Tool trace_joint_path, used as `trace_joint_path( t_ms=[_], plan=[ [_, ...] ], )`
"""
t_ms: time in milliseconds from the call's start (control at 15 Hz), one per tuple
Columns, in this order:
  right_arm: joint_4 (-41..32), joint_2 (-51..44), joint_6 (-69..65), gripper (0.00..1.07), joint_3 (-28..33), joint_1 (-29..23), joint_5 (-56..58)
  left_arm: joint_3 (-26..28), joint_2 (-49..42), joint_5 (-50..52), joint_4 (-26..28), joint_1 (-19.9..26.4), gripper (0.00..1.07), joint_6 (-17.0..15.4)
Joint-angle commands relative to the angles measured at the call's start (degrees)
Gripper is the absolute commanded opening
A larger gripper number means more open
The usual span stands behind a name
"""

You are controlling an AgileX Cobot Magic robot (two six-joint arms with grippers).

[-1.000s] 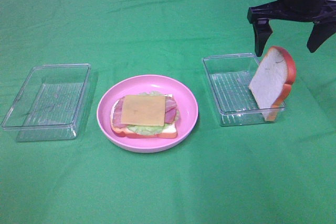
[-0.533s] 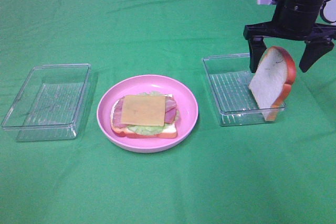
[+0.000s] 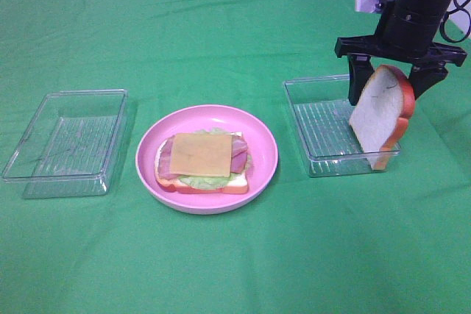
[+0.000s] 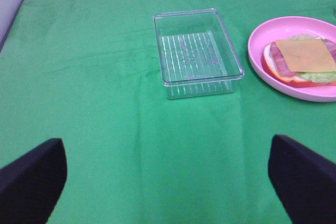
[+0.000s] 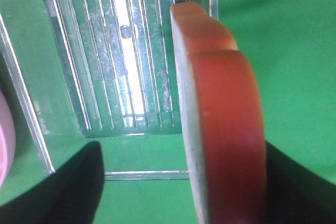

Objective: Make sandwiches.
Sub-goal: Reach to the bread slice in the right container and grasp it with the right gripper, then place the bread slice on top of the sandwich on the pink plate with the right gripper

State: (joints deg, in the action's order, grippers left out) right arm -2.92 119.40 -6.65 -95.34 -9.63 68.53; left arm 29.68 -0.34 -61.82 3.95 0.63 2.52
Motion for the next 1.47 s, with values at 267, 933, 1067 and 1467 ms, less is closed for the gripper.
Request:
trace_joint_path(
  t_ms=[267,933,1067,1467],
  plan=[
    [0.3,0.2,0.5,0.49,-0.2,0.2,-1.3,-0.1,-1.0,0.1,0.5,-0.3,0.98,-0.4],
    [-0.7,-4.8,0.5,0.00,-0.2,0.2,0.9,-0.1,-1.0,0.1,0.5,-0.3,0.98,-0.4],
    [-2.6,-9.0,2.0,0.00,-0.2,0.2,1.4,-0.1,-1.0,0.1,0.5,-0.3,0.98,-0.4],
    [-30.6,-23.0,11.9,0.00,14.1,0.1,-13.5,-0.1,-1.0,0.1,0.5,-0.3,0.98,-0.4]
  ],
)
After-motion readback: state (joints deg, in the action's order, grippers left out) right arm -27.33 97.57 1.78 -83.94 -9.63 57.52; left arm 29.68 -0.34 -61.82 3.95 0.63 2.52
